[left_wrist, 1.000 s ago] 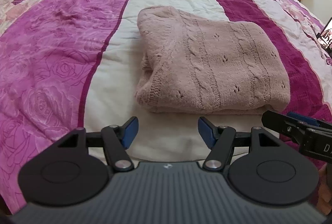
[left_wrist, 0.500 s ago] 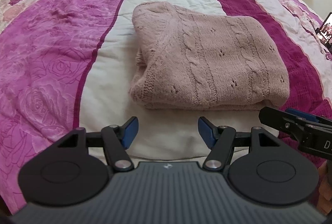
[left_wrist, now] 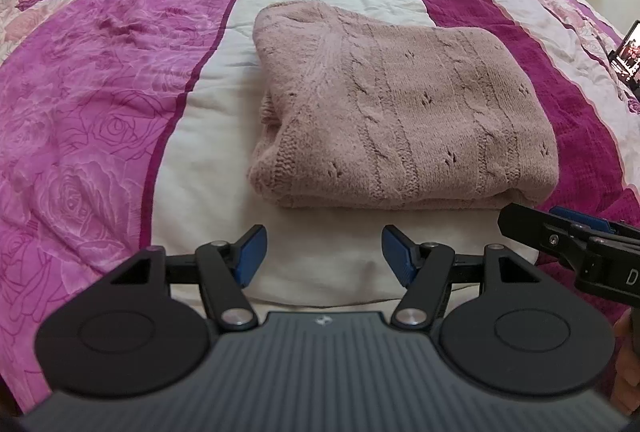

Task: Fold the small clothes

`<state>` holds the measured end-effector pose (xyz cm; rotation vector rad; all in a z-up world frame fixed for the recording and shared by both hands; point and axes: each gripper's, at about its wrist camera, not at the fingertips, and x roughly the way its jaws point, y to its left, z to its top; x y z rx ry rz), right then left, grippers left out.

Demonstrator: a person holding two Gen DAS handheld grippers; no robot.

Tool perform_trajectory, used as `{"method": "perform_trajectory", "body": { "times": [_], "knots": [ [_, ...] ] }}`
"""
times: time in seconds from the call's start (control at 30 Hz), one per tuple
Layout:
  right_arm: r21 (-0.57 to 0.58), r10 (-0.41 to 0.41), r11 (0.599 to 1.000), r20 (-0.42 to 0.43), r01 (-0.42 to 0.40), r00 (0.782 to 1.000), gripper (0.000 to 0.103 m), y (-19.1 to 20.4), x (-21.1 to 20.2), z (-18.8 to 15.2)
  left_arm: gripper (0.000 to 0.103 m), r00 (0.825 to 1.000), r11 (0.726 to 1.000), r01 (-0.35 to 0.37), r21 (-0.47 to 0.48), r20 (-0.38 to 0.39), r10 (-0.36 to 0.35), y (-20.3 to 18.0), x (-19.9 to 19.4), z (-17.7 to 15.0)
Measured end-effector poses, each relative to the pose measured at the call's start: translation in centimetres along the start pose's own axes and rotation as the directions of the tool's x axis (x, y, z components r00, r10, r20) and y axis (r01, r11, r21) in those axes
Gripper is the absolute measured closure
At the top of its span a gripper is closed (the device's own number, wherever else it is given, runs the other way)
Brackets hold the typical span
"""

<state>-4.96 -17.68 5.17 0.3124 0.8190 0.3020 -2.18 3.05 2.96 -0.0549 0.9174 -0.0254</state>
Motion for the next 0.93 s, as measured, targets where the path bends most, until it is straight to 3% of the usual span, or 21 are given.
{"method": "perform_trajectory", "body": {
  "times": [0.93],
  "knots": [
    [-0.007, 0.004, 1.000, 0.001, -0.004, 1.000, 0.016, 0.23, 0.01, -0.20, 0.038, 1.000, 1.000, 0.006, 0.005, -0.006, -0.006, -0.14, -0.02, 0.09]
  ]
}}
